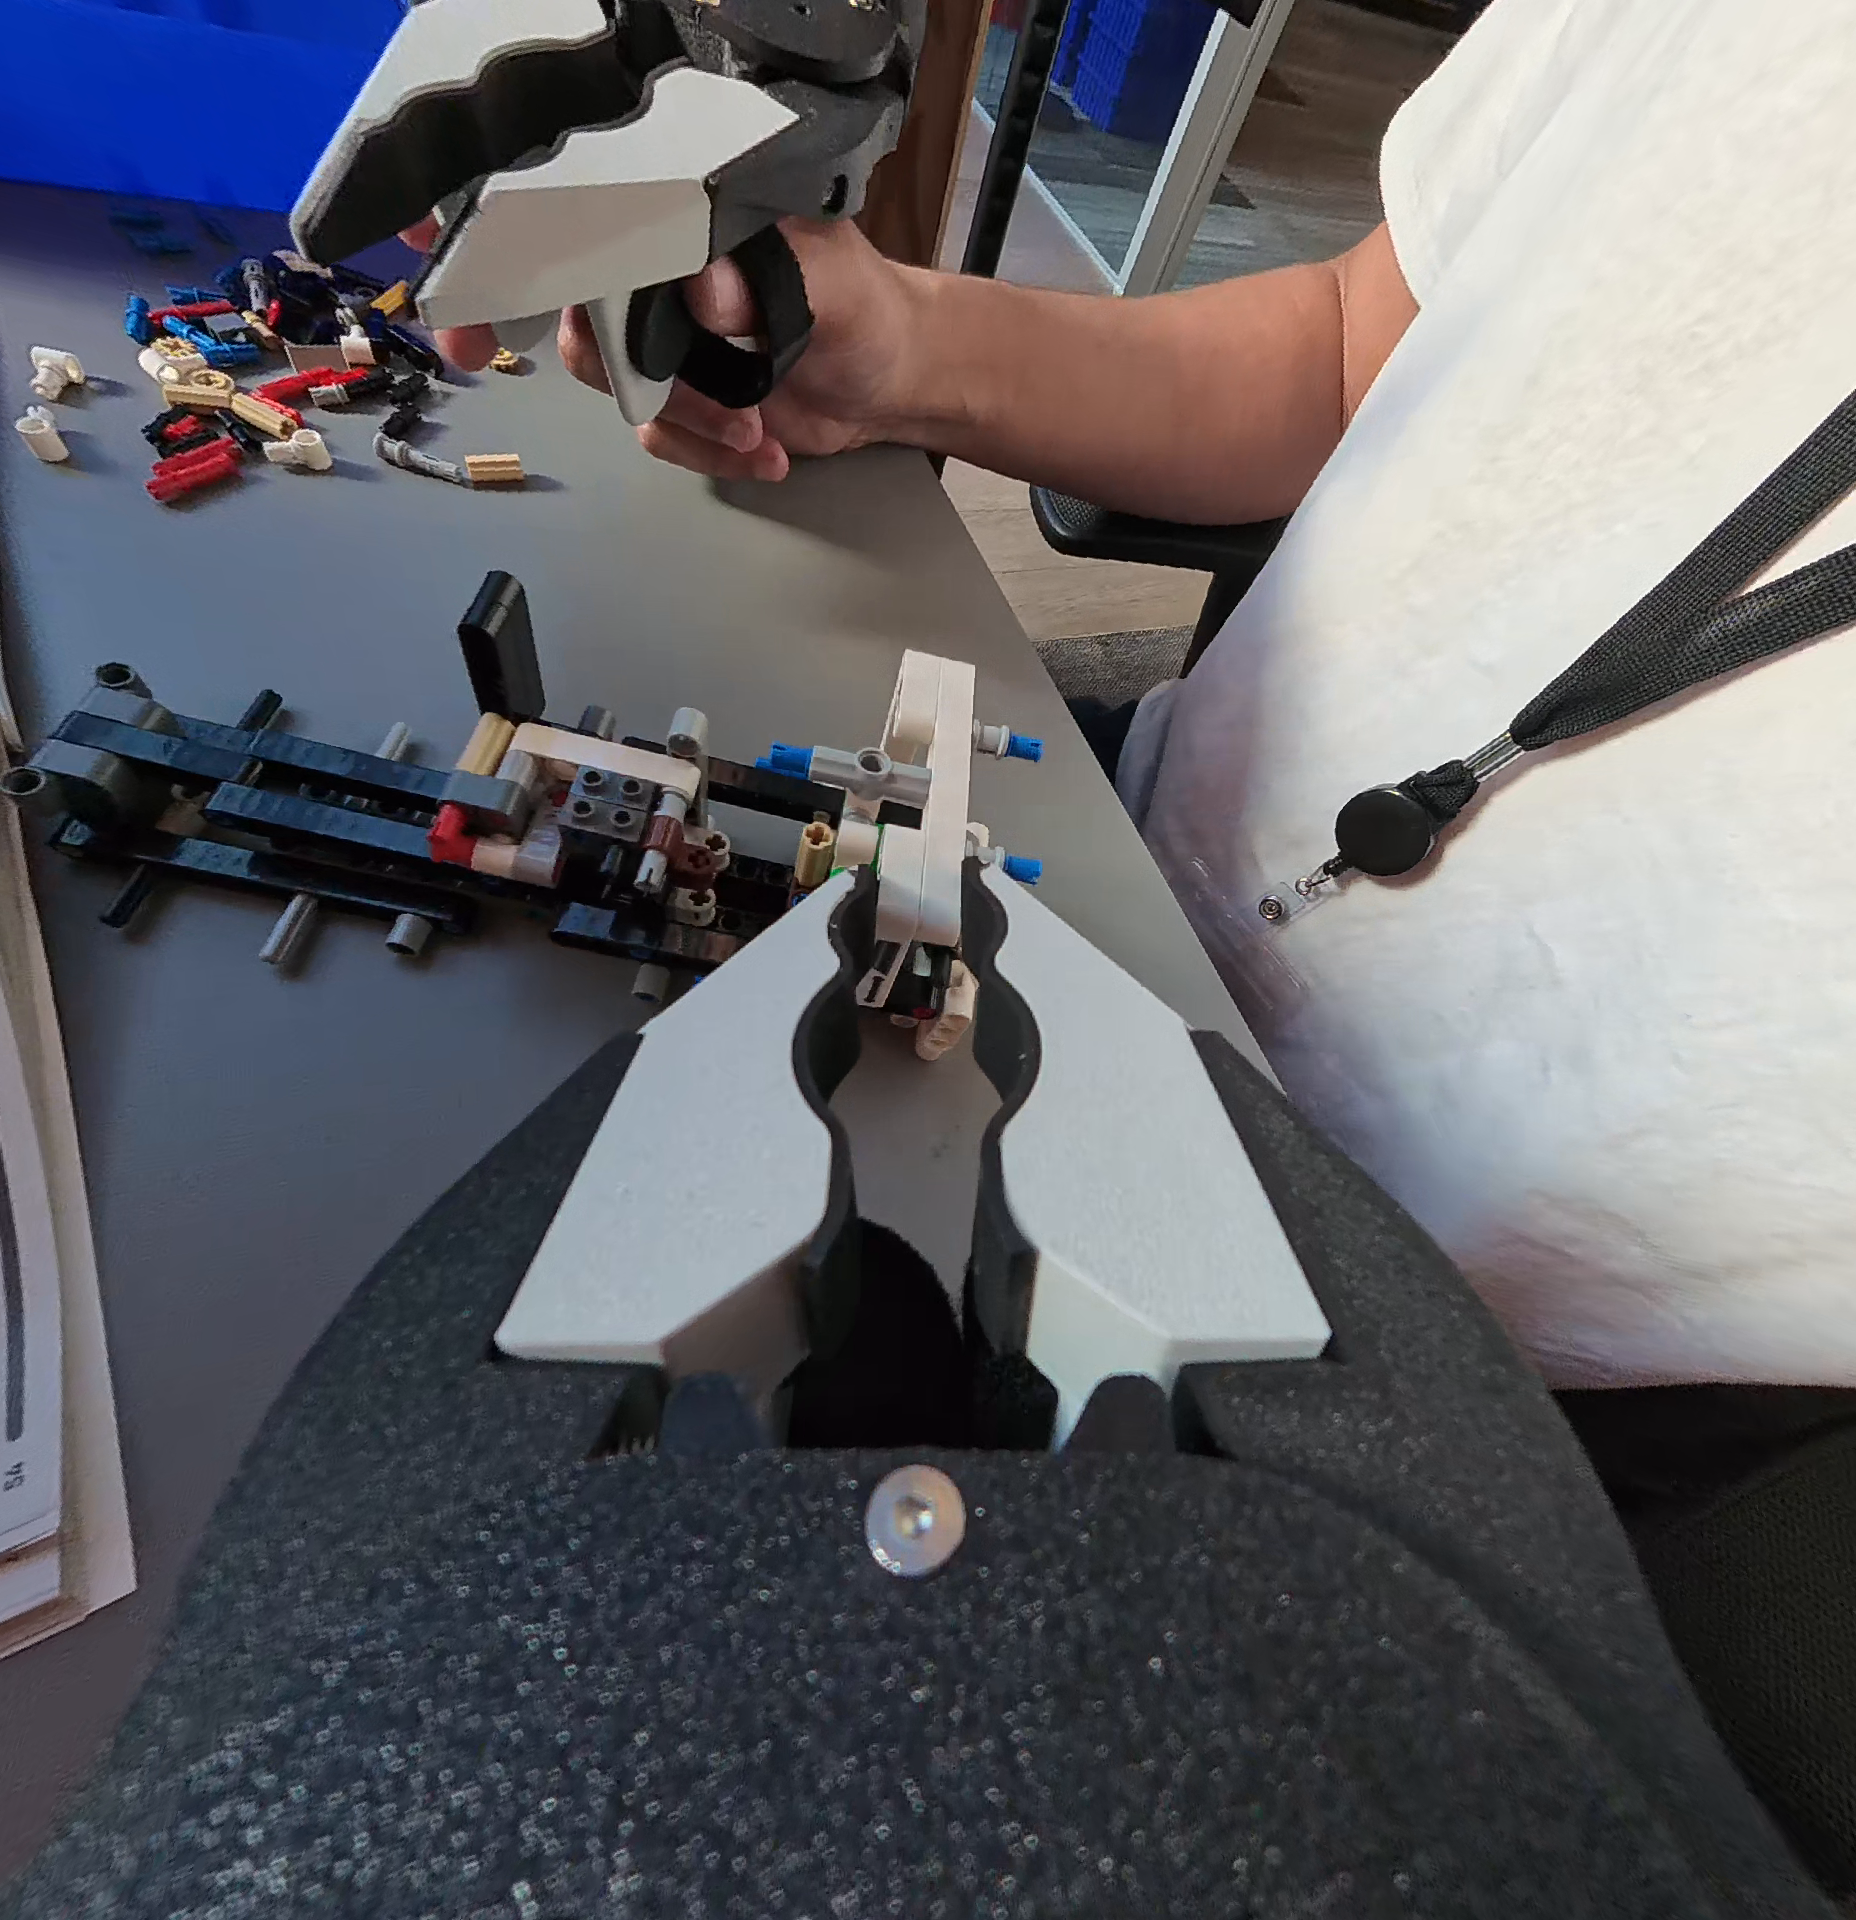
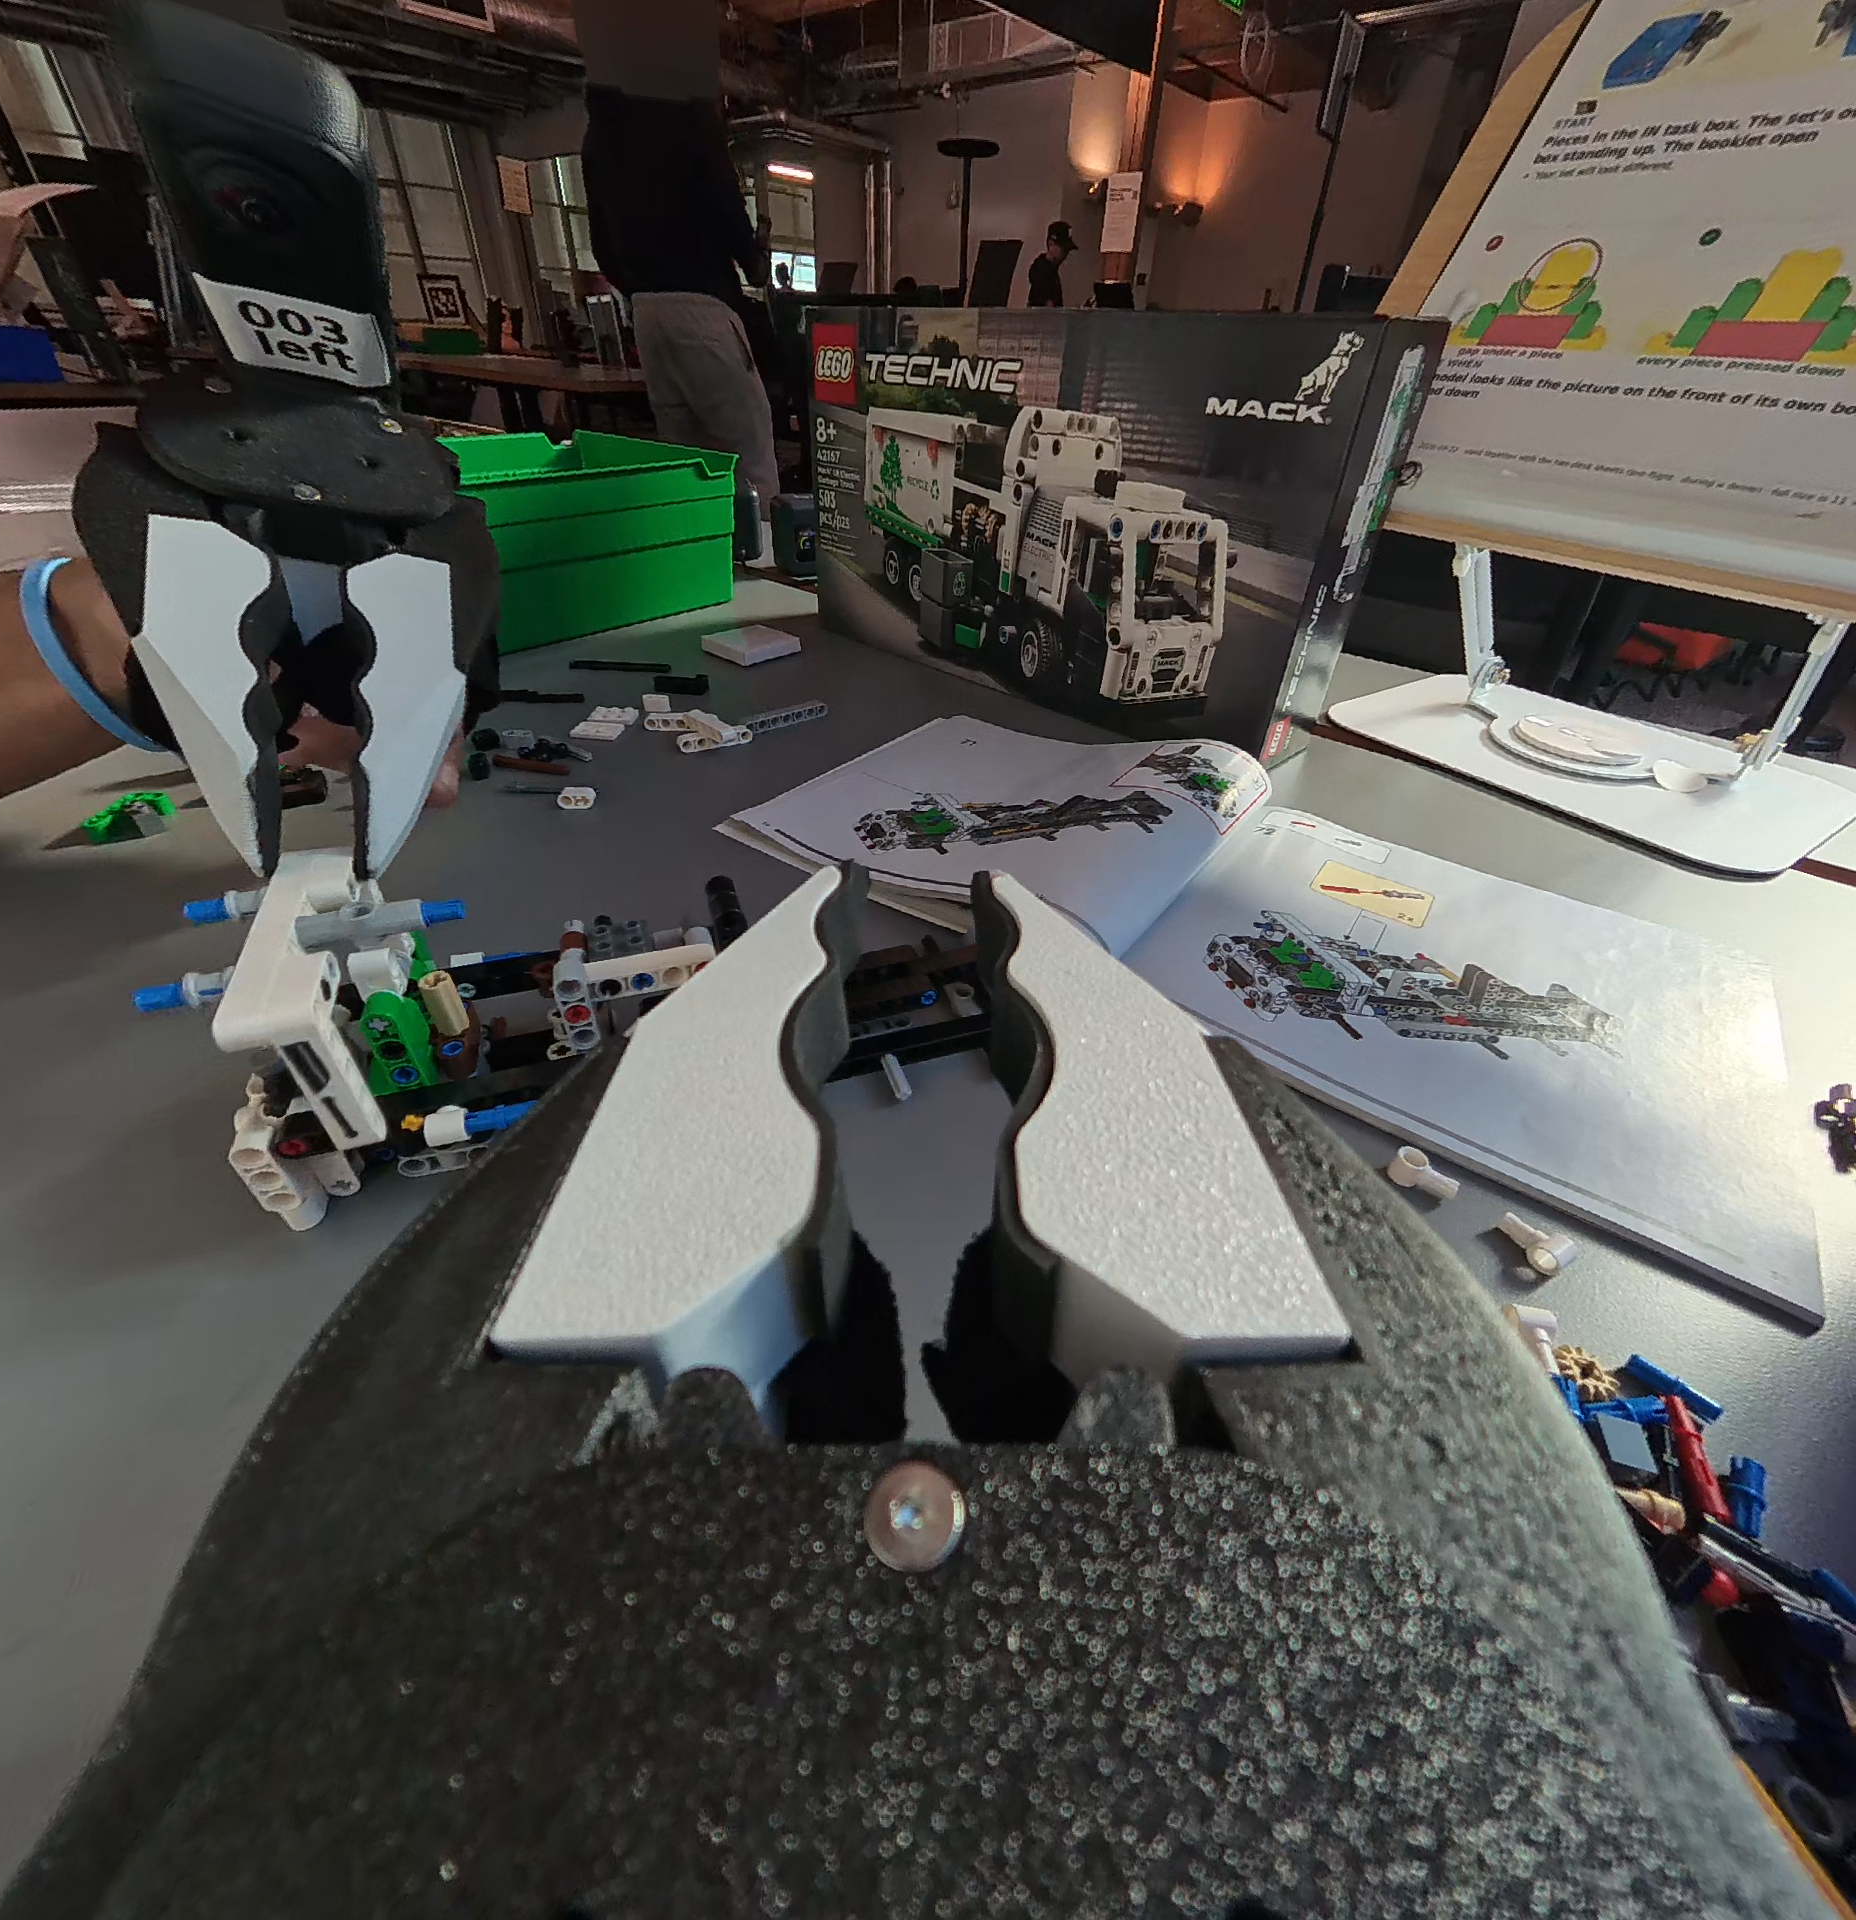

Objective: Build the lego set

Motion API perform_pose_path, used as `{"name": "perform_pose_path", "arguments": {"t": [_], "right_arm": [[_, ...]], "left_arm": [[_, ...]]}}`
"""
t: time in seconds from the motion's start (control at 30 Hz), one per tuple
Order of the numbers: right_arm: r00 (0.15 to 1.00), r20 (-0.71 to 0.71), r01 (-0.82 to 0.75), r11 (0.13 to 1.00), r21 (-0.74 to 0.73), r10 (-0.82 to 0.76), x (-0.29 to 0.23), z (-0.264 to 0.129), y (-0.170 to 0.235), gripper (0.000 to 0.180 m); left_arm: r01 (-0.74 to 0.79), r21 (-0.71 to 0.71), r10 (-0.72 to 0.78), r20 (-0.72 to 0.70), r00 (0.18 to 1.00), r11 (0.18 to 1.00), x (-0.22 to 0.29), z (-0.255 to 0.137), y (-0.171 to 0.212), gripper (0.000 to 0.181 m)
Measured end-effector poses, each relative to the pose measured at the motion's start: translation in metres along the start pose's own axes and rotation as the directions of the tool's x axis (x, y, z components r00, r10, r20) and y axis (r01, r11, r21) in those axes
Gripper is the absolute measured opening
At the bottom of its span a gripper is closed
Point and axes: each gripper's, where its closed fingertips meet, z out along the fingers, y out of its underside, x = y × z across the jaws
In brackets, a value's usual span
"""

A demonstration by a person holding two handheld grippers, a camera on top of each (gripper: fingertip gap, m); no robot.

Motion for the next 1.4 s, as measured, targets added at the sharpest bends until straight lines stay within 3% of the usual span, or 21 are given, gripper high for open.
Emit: {"name": "perform_pose_path", "arguments": {"t": [0.37,0.8,0.93,1.17,1.4], "right_arm": [[1.000,0.002,-0.013,1.000,0.007,0.013,0.001,-0.001,-0.001,0.020],[0.998,0.055,0.019,1.000,0.016,-0.020,-0.017,-0.001,-0.003,0.024],[0.995,0.057,0.086,0.996,0.020,-0.087,-0.027,-0.001,-0.002,0.024],[0.997,0.072,-0.016,0.999,0.048,0.013,-0.017,-0.005,-0.006,0.024],[0.997,0.073,0.030,0.999,0.029,-0.032,-0.022,-0.003,-0.004,0.023]], "left_arm": [[0.019,0.060,-0.020,0.020,1.000,0.998,-0.008,-0.005,-0.008,0.013],[-0.055,0.136,0.028,0.192,0.981,0.989,-0.037,-0.021,-0.014,0.013],[-0.071,0.148,0.046,0.165,0.985,0.987,-0.033,-0.023,-0.014,0.013],[-0.034,0.132,0.026,0.059,0.998,0.991,-0.016,-0.014,-0.013,0.013],[0.016,0.120,-0.017,0.006,1.000,0.993,-0.009,-0.005,-0.014,0.012]]}}
